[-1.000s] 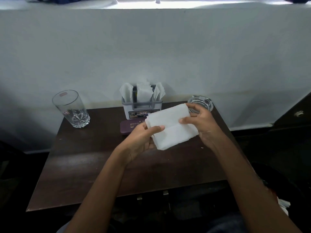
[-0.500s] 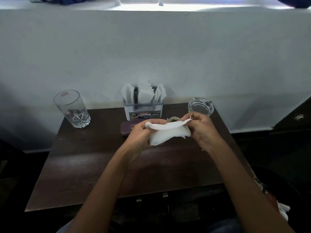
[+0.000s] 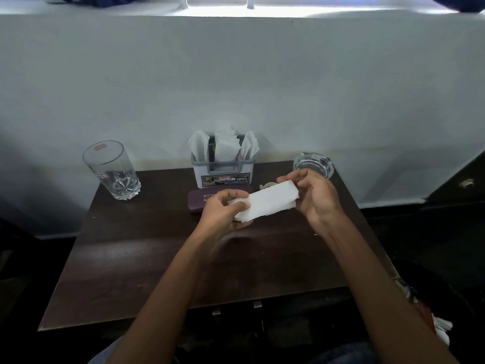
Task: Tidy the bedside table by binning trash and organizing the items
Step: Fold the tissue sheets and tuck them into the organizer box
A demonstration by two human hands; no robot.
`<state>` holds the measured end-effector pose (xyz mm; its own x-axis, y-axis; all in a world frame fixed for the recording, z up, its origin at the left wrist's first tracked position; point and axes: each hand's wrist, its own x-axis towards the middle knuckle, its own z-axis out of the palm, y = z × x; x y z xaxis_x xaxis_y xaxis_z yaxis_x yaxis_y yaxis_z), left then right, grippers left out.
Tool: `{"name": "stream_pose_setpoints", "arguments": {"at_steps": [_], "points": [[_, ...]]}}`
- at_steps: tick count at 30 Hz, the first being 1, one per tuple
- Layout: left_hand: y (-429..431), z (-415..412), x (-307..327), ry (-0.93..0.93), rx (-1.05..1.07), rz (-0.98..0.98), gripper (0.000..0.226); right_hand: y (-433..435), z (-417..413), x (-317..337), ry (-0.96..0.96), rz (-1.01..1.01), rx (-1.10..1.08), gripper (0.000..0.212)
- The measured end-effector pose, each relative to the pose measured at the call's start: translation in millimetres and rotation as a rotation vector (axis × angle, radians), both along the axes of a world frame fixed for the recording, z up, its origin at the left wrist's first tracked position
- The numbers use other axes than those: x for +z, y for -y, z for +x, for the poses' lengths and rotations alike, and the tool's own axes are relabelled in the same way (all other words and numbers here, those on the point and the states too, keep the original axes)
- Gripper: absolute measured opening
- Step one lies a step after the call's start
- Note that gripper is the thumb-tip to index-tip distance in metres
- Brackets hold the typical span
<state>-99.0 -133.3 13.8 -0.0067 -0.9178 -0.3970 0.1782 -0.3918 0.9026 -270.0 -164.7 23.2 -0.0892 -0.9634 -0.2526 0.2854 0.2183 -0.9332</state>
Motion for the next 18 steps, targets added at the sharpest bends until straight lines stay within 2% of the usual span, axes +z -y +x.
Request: {"name": "stream_pose_setpoints", "arguments": {"at_steps": [3,8,18], "points": [[0,-1,1,-0.007,0.02,-0.016,0.018,1,0,-2,-0.009,0.044,-0.032,0.022],[-1,-7,2,-0.054,0.006,-0.044,0.018,1,10,-8,-0.059,0.054,0.079,0.026],[-2,-10,2,-0.081,-0.004,-0.062,0.025,-3,19,-5,-0.085,0.056,0.015,0.027]]}}
